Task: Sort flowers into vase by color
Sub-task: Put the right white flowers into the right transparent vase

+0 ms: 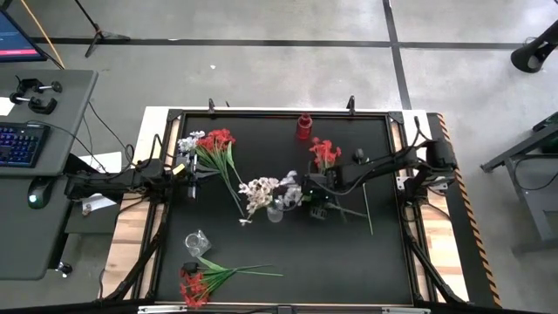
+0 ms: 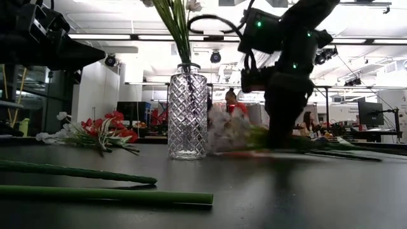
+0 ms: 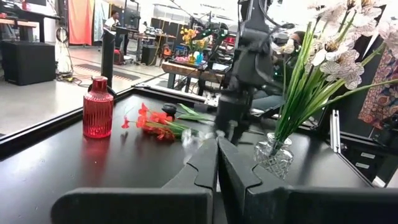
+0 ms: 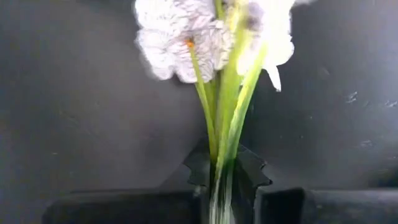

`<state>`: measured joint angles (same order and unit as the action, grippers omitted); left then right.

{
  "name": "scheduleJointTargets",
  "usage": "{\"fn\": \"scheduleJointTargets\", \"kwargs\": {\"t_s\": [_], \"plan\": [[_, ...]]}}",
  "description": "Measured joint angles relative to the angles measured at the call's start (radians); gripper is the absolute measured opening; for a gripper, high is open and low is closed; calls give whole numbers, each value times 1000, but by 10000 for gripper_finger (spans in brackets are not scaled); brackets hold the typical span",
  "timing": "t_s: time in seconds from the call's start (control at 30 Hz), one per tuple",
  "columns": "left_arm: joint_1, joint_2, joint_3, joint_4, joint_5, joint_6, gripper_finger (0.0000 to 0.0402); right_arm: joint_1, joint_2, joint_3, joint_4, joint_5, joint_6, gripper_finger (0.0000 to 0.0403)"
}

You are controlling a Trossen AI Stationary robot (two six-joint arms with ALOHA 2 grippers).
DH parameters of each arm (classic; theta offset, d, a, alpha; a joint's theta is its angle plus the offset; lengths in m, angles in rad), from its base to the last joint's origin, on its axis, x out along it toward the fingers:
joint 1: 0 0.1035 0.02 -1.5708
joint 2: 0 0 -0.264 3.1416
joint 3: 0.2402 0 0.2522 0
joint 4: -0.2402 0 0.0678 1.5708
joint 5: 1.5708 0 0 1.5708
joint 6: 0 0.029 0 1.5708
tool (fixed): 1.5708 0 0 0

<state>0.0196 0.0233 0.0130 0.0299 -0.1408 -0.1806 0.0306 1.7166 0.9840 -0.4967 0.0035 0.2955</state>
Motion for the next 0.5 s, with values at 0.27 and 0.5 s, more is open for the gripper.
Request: {"fn": "scheduleJointTargets", "kwargs": {"t_s": [0.27, 0.5], "plan": [[0, 0, 0, 0, 0, 0, 0, -73, -186, 0, -38, 0, -15, 6], [0, 0, 0, 0, 0, 0, 0, -175, -426, 0, -37, 14, 38, 4]]}}
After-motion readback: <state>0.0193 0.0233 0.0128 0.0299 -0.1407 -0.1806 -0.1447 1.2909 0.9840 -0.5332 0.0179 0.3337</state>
